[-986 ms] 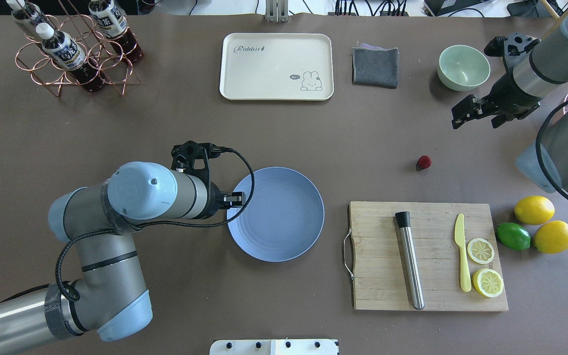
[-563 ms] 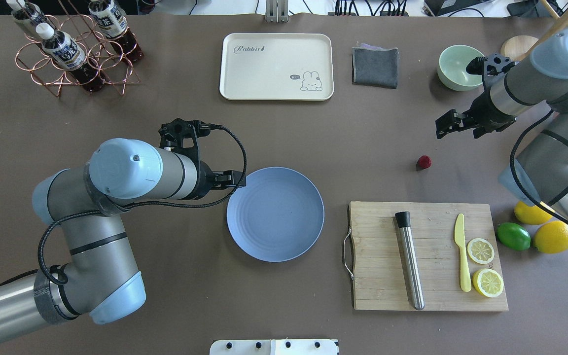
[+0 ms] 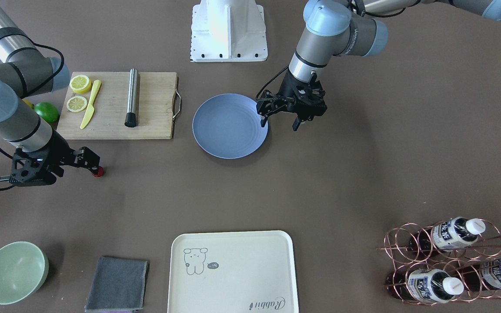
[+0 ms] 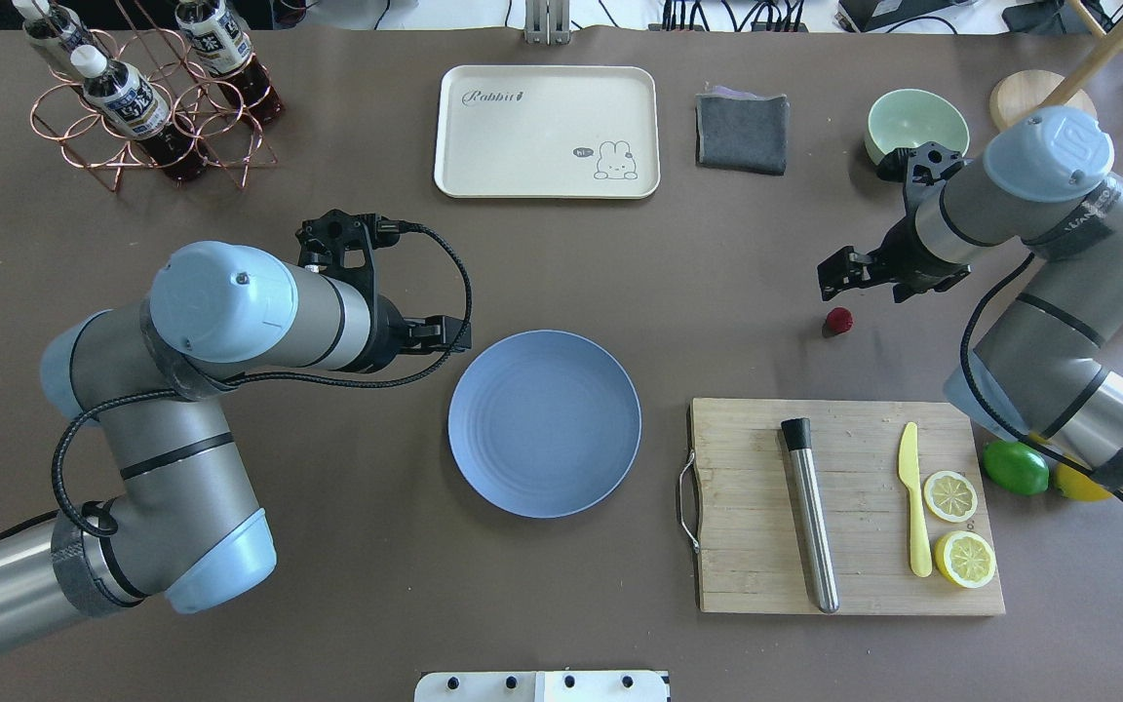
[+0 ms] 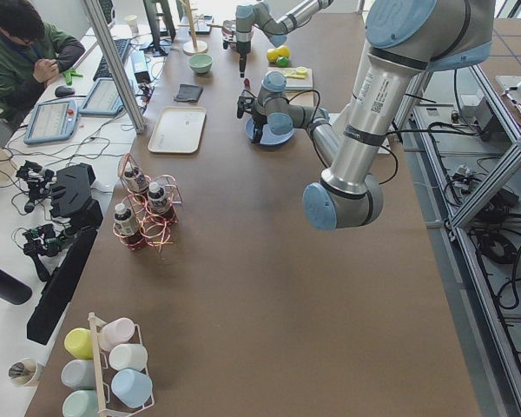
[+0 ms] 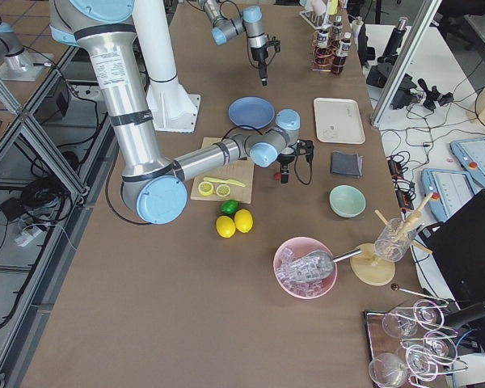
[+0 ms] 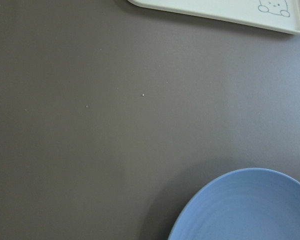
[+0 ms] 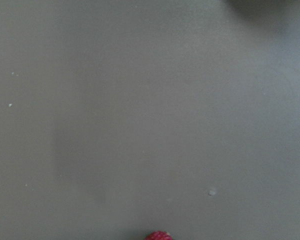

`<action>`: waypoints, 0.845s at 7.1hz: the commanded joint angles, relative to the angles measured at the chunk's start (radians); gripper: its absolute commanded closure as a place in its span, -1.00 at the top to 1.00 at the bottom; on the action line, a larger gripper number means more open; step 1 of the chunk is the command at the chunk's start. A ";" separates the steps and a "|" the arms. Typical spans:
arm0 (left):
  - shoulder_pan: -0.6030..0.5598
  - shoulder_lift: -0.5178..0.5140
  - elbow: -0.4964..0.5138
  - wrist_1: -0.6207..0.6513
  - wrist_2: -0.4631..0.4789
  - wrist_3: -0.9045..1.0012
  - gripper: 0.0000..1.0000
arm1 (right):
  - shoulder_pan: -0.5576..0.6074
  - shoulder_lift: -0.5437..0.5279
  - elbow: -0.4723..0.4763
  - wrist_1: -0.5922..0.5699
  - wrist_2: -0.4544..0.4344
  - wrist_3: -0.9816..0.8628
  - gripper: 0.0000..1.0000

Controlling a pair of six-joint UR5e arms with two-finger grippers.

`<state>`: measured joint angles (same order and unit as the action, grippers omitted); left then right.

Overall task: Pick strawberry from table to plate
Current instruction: 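Close right gripper on red strawberry while left arm holds near plate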

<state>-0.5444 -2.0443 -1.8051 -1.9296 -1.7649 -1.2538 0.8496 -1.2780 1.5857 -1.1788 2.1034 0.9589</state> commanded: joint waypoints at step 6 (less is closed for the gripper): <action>-0.019 0.004 -0.014 -0.002 -0.008 0.040 0.96 | -0.047 0.008 -0.018 0.001 -0.053 0.026 -0.99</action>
<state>-0.5614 -2.0402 -1.8187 -1.9313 -1.7733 -1.2131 0.8027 -1.2708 1.5637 -1.1793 2.0521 0.9859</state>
